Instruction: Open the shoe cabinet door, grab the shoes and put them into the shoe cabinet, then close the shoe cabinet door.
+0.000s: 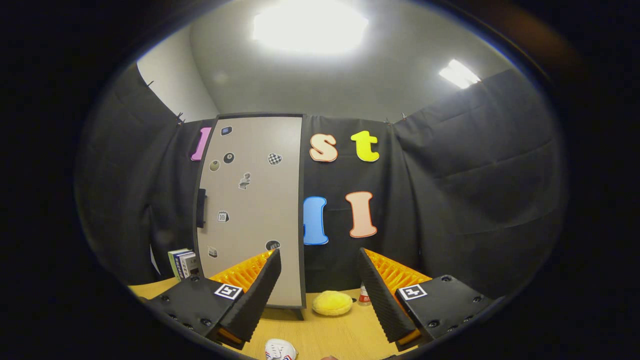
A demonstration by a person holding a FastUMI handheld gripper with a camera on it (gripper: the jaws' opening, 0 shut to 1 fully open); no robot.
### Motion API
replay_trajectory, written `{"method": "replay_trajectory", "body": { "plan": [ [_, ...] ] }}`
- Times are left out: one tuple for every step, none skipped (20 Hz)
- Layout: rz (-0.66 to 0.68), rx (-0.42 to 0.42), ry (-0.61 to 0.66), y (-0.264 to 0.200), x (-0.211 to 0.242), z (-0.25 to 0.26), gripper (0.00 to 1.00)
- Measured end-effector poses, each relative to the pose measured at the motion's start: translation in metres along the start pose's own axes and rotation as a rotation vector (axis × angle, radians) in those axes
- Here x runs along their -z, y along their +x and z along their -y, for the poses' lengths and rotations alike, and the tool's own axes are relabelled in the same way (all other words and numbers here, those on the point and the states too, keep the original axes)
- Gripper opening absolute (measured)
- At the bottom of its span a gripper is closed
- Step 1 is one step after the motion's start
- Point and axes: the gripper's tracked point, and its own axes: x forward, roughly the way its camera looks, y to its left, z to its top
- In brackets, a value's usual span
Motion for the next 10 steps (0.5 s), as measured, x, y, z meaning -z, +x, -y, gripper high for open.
{"method": "replay_trajectory", "body": {
  "plan": [
    [-0.001,-0.004,0.001,-0.002,0.0,-0.003,0.97],
    [-0.005,-0.013,0.005,-0.002,0.0,-0.008,0.97],
    [-0.012,-0.027,0.012,-0.001,0.002,-0.014,0.97],
    [-0.019,-0.041,0.025,0.002,0.002,-0.023,0.97],
    [-0.027,-0.052,0.041,0.004,0.0,-0.032,0.96],
    [-0.031,-0.059,0.058,0.009,-0.002,-0.041,0.96],
    [-0.03,-0.067,0.072,0.015,-0.006,-0.052,0.97],
    [-0.025,-0.074,0.081,0.023,-0.012,-0.064,0.97],
    [-0.019,-0.089,0.086,0.029,-0.02,-0.08,0.98],
    [-0.01,-0.102,0.09,0.038,-0.028,-0.096,0.98]
  ]
}}
